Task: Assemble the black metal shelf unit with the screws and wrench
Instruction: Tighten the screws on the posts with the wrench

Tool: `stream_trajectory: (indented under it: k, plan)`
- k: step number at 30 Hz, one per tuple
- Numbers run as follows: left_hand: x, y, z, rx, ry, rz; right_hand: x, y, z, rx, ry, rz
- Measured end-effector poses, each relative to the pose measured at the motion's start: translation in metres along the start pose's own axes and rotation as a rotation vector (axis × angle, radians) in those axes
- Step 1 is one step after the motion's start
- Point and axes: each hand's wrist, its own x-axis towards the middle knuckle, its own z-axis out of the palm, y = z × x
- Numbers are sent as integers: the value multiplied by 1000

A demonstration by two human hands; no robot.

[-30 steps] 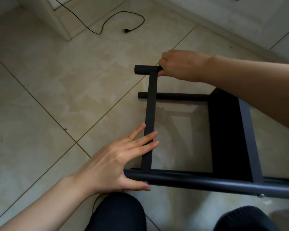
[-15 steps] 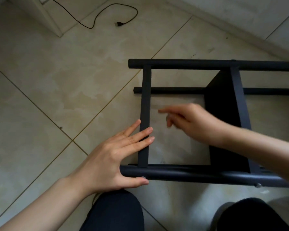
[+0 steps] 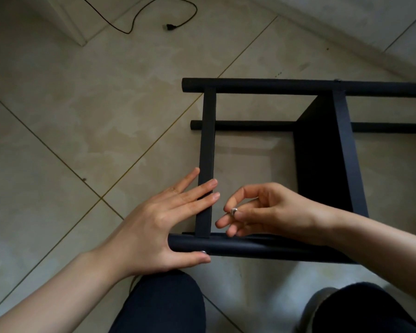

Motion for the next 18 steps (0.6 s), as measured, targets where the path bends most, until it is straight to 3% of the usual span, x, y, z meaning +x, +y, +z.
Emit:
stream_trajectory:
  k: [7, 13, 18]
  plan:
    - [-1, 0, 0, 4, -4, -2, -2, -3, -1, -24, 1, -6]
    - [-1, 1, -1, 13, -15, -1, 7, -1, 0, -416, 147, -4]
    - [0, 2, -1, 31, -10, 1, 25, 1, 7, -466, 109, 98]
